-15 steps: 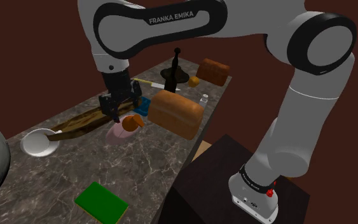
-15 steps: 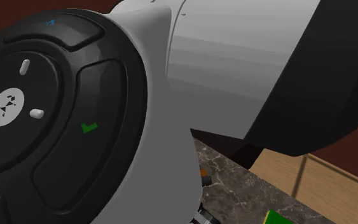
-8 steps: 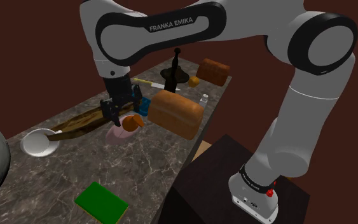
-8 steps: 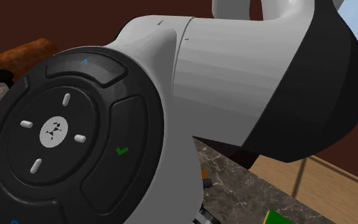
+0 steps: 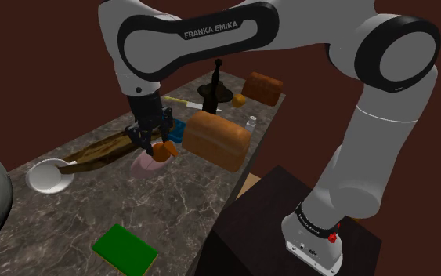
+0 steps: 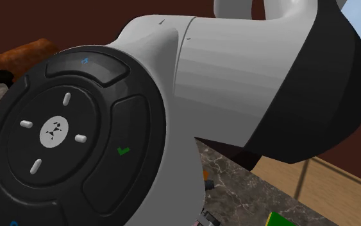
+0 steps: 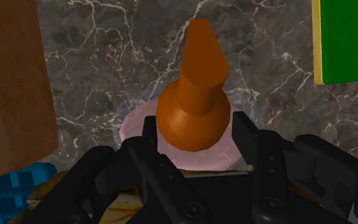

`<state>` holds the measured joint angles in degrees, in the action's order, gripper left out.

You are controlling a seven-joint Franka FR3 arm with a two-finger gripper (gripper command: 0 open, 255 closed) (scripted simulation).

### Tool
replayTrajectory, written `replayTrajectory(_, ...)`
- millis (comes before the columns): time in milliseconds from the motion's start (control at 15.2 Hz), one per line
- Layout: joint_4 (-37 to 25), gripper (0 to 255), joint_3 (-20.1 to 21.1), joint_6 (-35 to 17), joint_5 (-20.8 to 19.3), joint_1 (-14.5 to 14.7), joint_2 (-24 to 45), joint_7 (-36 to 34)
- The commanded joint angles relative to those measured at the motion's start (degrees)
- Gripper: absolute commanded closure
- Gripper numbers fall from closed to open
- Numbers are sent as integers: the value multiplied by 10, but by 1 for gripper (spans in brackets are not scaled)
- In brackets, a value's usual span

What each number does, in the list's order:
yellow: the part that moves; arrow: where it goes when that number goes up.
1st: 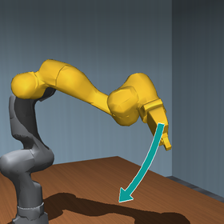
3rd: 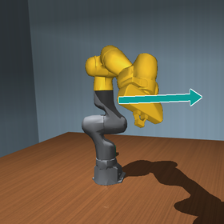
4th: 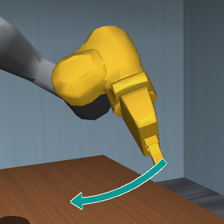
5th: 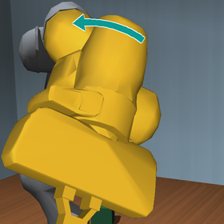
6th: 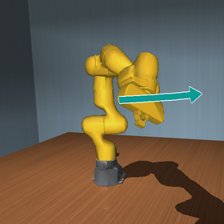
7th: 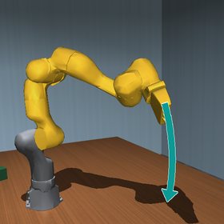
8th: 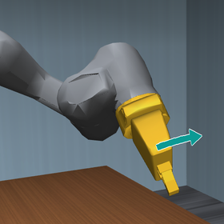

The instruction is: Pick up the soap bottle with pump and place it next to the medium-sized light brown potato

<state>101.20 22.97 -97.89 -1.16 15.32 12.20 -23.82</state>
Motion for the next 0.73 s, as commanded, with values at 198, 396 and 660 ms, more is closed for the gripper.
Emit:
replayTrajectory(198, 0, 255, 0, 0, 0, 0, 0, 0)
replayTrajectory(396, -16, 255, 1, 21, 2, 0, -5, 0)
replayTrajectory(660, -41, 255, 1, 51, 4, 0, -10, 1)
